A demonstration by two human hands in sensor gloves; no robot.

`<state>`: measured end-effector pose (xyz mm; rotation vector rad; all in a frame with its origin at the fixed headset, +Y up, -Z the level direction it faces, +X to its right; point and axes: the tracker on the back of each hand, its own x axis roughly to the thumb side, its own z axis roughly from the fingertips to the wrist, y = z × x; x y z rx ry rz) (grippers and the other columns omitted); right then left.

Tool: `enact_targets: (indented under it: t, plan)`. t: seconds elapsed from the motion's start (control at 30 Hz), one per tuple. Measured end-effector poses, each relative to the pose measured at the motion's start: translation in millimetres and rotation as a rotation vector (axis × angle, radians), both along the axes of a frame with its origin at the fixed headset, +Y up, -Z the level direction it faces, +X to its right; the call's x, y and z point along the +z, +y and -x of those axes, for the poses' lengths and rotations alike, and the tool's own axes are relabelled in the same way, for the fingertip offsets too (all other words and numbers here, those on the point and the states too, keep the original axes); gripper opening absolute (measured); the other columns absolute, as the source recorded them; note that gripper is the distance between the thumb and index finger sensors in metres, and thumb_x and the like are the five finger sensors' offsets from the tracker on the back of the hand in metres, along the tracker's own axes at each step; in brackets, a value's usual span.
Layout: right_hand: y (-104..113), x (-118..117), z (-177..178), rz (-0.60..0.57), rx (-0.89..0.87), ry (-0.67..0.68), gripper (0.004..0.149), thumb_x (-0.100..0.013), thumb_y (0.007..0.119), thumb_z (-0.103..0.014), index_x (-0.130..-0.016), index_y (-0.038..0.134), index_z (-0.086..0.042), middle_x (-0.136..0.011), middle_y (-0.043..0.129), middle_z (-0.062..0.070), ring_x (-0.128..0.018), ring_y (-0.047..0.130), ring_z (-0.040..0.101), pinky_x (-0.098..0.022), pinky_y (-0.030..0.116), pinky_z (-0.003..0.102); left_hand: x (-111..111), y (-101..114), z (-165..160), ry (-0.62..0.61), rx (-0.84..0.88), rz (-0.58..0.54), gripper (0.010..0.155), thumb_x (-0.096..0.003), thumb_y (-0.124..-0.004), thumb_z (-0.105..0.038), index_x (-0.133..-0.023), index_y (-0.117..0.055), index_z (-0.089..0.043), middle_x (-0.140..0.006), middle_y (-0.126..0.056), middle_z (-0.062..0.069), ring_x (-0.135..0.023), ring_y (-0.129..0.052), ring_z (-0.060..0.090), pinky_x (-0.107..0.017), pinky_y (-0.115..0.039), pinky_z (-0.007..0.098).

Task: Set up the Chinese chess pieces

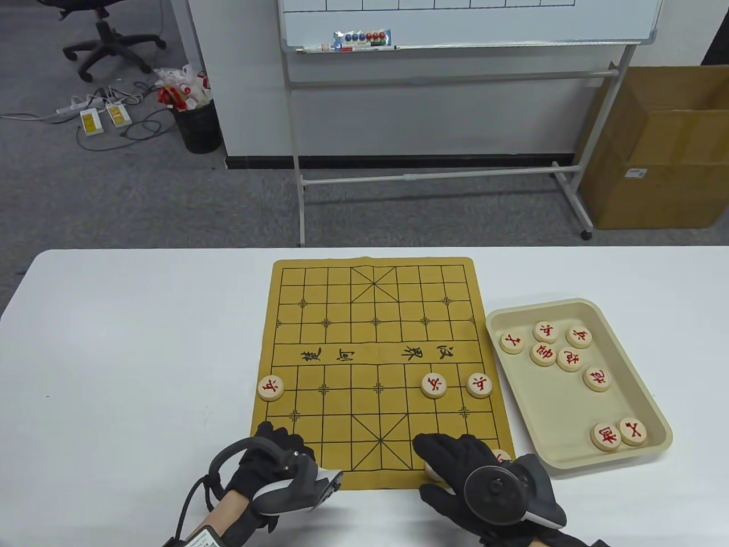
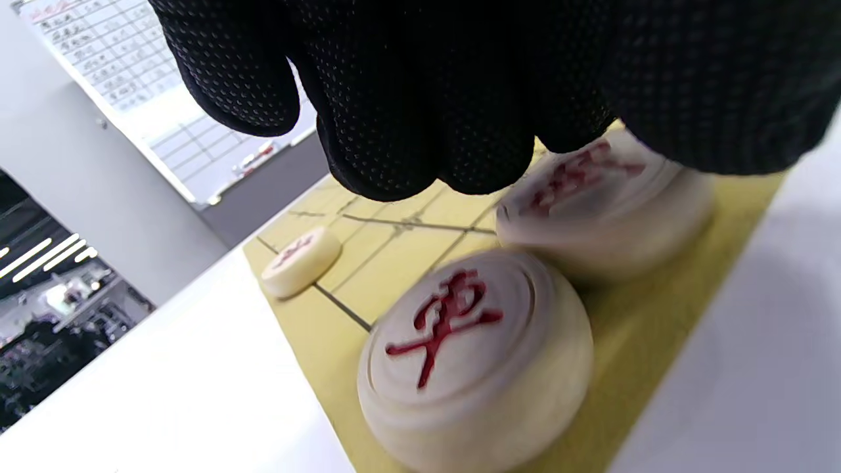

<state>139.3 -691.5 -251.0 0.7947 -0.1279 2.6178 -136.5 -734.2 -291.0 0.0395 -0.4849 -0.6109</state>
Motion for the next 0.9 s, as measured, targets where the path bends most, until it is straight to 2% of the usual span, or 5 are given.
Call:
enact_targets:
  t: [0.23,0.33,0.47,0.67,0.9]
  plan:
    - [-0.9,-3.4,-3.2,0.004,-0.02,-0.034,0.076,-0.045,0.08,-0.047,-0.109,0.058,-0.011,-0.105,0.074,0.019,-0.088,0.088,0.038,-0.071,0.062,0.061,2.5,68.6,-23.6,-0.038,0.389,-0.085,0.067,-0.0318,-0.079,-0.056,-0.095,-0.067,-0.036,-0.098,-0.082,-0.008,-0.092,-0.087,0.018,-0.076,-0.069,0.054]
    - [-1.9,-5.9,-5.9,0.001,-0.032,-0.055,0.076,-0.045,0.079,-0.048,-0.109,0.058,-0.012,-0.107,0.071,0.019,-0.09,0.085,0.039,-0.072,0.061,0.062,8.8,83.0,-41.7,-0.093,0.547,-0.08,0.069,-0.0338,-0.077,-0.056,-0.098,-0.063,-0.035,-0.103,-0.077,-0.007,-0.098,-0.082,0.019,-0.077,-0.064,0.056]
    - [-2.8,-8.1,-8.4,-0.005,-0.041,-0.077,0.078,-0.045,0.079,-0.048,-0.11,0.055,-0.012,-0.109,0.067,0.018,-0.094,0.081,0.041,-0.072,0.059,0.062,10.4,79.6,-57.2,-0.13,0.624,-0.044,0.077,-0.0337,-0.075,-0.059,-0.103,-0.054,-0.033,-0.111,-0.066,-0.005,-0.106,-0.072,0.022,-0.079,-0.06,0.057]
    - [-6.2,-10.4,-8.5,-0.002,-0.03,-0.091,0.082,-0.045,0.078,-0.049,-0.112,0.048,-0.013,-0.113,0.061,0.017,-0.099,0.073,0.043,-0.074,0.056,0.063,5.7,44.5,-49.4,-0.132,0.86,0.076,0.082,-0.0344,-0.074,-0.061,-0.106,-0.049,-0.03,-0.115,-0.058,-0.002,-0.109,-0.064,0.025,-0.078,-0.059,0.059]
    - [-11.9,-14.8,-6.4,0.025,-0.016,-0.083,0.083,-0.045,0.078,-0.05,-0.112,0.047,-0.013,-0.113,0.059,0.017,-0.1,0.072,0.042,-0.074,0.056,0.063,1.4,31.8,-39.7,-0.109,0.911,0.164,0.08,-0.035,-0.074,-0.06,-0.106,-0.05,-0.03,-0.115,-0.059,-0.002,-0.108,-0.065,0.025,-0.077,-0.059,0.059]
